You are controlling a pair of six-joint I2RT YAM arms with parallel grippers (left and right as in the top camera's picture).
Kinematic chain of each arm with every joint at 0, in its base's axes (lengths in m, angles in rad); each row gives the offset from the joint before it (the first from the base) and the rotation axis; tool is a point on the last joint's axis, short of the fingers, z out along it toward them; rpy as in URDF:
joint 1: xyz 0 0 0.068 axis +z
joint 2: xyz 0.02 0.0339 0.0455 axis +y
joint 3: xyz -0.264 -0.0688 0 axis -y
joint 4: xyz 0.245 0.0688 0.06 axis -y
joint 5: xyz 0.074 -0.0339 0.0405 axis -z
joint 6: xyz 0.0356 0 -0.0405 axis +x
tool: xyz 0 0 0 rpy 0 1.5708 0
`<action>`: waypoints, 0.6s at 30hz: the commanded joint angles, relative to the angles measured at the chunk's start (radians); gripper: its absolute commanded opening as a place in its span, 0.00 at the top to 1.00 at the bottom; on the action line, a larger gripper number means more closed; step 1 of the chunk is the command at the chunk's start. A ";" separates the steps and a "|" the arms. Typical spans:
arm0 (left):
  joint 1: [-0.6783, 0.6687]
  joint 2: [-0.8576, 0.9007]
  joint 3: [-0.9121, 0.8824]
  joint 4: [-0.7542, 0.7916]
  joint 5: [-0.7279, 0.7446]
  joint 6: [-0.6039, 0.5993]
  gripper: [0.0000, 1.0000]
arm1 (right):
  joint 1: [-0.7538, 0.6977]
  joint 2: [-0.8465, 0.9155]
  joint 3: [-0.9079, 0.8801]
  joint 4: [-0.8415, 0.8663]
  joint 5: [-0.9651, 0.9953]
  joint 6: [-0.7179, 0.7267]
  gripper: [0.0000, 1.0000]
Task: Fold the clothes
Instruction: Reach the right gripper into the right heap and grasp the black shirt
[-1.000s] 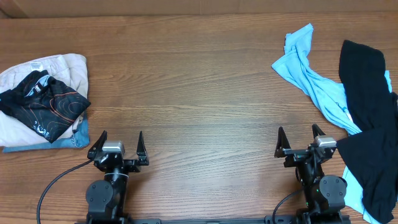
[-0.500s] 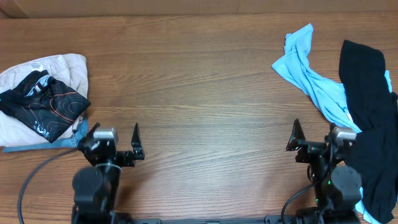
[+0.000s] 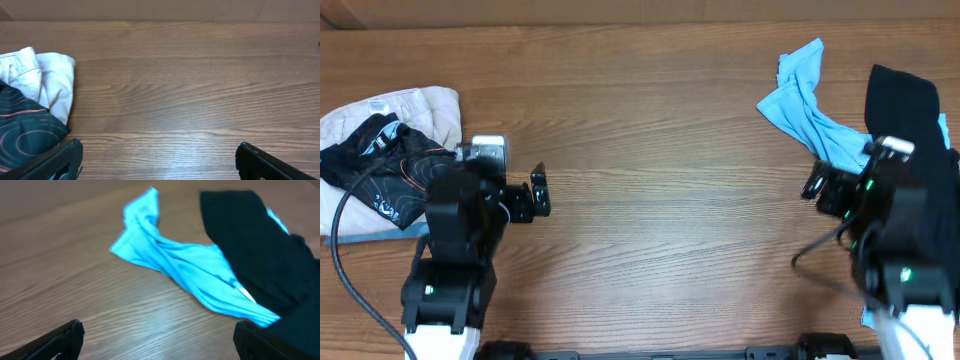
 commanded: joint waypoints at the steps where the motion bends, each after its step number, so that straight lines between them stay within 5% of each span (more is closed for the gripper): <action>1: -0.004 0.016 0.034 0.008 0.031 -0.036 0.00 | -0.079 0.116 0.100 -0.044 -0.092 0.020 0.00; 18: -0.004 0.071 0.033 0.020 0.026 -0.036 0.00 | -0.412 0.568 0.088 -0.143 0.002 0.246 0.00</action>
